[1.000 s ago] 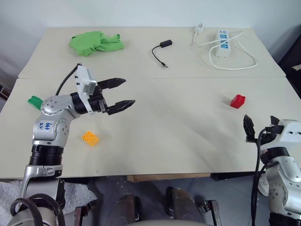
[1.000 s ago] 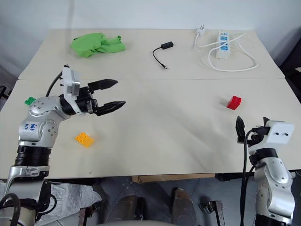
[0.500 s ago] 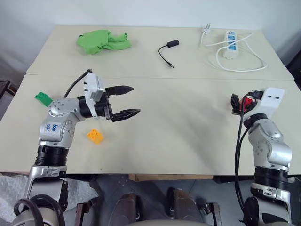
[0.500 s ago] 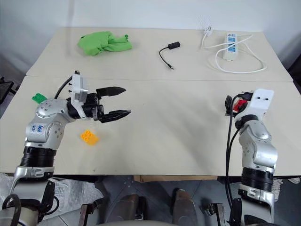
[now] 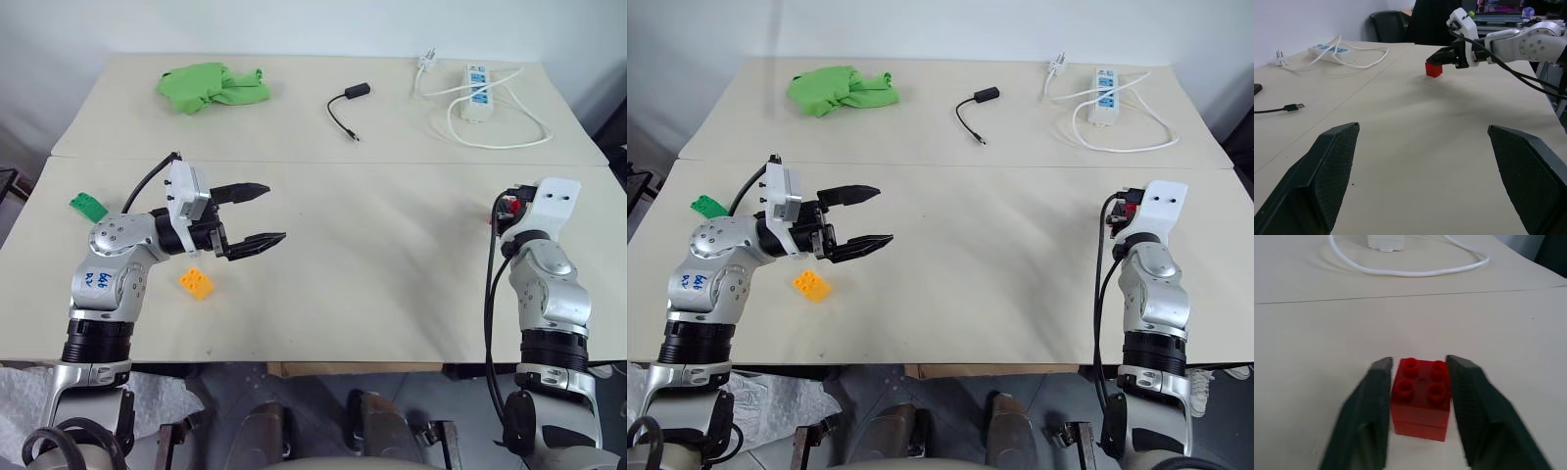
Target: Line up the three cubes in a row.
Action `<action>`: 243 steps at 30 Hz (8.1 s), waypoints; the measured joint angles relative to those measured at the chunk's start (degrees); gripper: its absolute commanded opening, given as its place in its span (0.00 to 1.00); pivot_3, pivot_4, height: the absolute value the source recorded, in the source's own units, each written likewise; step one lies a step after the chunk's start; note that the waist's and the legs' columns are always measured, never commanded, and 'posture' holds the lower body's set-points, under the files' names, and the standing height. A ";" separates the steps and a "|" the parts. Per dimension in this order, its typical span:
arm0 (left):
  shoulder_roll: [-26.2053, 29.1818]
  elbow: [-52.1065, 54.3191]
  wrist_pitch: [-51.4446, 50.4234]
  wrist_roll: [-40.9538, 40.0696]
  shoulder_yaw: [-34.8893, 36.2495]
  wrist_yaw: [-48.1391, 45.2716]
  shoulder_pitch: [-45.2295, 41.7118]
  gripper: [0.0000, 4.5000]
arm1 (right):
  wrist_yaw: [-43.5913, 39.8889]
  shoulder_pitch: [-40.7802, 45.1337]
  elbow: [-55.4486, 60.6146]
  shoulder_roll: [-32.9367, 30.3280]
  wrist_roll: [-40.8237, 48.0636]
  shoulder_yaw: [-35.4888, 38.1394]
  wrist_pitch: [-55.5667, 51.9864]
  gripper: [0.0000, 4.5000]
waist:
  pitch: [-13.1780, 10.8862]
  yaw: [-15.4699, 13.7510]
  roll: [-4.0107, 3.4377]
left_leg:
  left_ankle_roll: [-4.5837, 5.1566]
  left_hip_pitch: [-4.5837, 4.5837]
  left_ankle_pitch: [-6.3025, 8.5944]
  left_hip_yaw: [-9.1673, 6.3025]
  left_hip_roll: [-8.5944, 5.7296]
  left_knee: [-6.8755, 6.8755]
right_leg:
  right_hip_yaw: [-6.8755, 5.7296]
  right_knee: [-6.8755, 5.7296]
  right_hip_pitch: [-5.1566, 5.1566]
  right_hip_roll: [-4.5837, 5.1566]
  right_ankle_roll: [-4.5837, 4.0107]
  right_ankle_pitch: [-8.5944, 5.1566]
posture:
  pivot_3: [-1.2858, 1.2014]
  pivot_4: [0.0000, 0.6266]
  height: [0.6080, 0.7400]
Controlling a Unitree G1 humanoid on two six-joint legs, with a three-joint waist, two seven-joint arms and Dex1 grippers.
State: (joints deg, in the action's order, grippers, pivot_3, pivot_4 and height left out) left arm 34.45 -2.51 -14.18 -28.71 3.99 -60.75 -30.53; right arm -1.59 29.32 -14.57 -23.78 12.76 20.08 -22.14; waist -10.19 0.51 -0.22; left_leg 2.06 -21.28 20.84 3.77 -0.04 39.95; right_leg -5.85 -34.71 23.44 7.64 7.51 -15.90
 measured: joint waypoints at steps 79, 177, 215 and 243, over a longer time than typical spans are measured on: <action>3.95 -8.63 10.52 2.90 3.77 -7.30 6.55 1.00 | -80.28 26.03 -47.33 -7.09 -7.33 -28.28 37.88 0.41 | -0.09 1.37 -0.09 | 0.00 -0.03 0.00 -0.17 -0.05 0.06 | -0.15 0.03 -0.07 0.09 0.01 0.01 | 0.52 0.24 1.00; 5.74 -58.55 22.12 13.80 20.27 25.78 -7.93 1.00 | -65.16 -8.84 18.80 -3.73 16.23 -19.89 18.31 0.99 | -0.05 0.88 0.44 | 0.20 0.11 0.20 0.16 -0.29 0.13 | -1.90 -0.35 0.05 0.87 -0.07 0.02 | 0.52 0.24 1.00; 3.43 -38.16 12.16 11.00 -3.09 -21.38 -20.76 0.33 | -67.64 -20.16 23.82 -17.40 26.30 -4.28 11.91 1.00 | -0.10 -1.80 0.53 | 0.23 0.12 0.18 0.75 -0.41 0.28 | -1.91 -0.22 -0.11 0.67 -0.05 0.04 | 0.52 0.24 1.00; -18.57 -70.61 27.59 33.68 -13.91 -7.68 -38.56 0.55 | -64.46 -33.39 25.06 -17.06 22.62 0.21 17.16 1.00 | -0.18 -2.00 0.67 | 0.41 0.04 0.13 0.86 -0.23 0.26 | -1.76 -0.07 -0.01 0.79 0.17 0.17 | 0.52 0.24 1.00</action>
State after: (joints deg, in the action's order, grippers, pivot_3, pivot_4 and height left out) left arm 15.88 -73.12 13.41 4.97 -9.92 -68.43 -69.09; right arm -66.06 -4.07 10.49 -40.84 35.38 20.28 -4.98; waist -10.37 -1.50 0.45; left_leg 2.47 -21.24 20.98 4.63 -0.27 40.21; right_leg -7.61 -34.79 23.43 8.44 7.68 -15.73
